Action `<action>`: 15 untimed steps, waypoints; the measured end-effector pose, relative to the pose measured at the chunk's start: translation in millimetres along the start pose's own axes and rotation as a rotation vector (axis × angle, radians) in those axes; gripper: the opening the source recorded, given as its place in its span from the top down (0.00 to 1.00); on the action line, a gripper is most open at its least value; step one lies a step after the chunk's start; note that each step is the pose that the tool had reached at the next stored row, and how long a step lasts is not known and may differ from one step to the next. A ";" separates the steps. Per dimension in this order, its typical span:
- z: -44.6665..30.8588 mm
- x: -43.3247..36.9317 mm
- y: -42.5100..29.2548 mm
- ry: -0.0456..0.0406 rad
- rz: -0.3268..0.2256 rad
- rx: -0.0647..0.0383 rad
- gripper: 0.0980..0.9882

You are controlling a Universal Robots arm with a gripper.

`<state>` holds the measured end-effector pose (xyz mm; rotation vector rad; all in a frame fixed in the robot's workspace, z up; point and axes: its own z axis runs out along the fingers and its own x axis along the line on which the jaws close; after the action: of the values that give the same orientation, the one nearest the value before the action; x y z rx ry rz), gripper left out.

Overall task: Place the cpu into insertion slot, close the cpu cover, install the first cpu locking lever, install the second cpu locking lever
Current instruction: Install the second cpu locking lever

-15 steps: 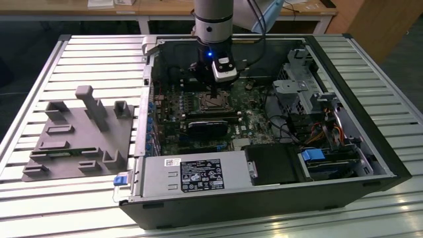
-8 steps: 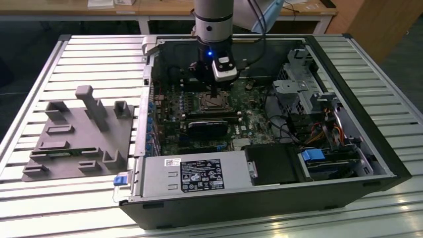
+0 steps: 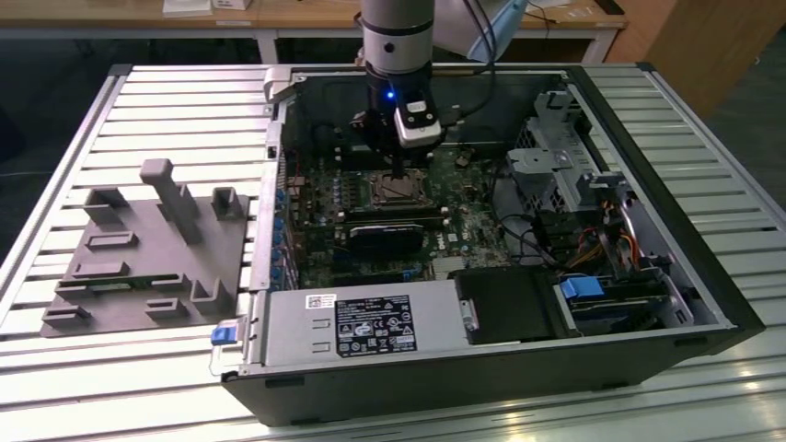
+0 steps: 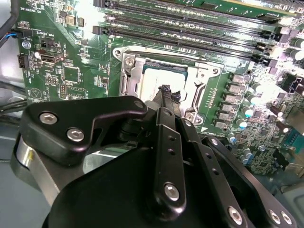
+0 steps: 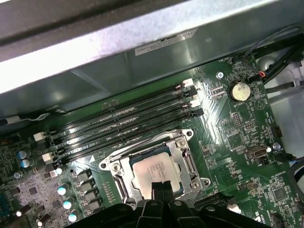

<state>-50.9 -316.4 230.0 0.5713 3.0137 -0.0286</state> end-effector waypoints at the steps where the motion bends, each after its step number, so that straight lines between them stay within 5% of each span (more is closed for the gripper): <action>1: -0.3 0.0 0.0 0.0000 0.000 0.000 1.00; 15: -0.3 -2.3 -5.8 0.0000 0.000 0.000 1.00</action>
<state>-50.9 -322.6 230.5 0.5712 3.0138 -0.0288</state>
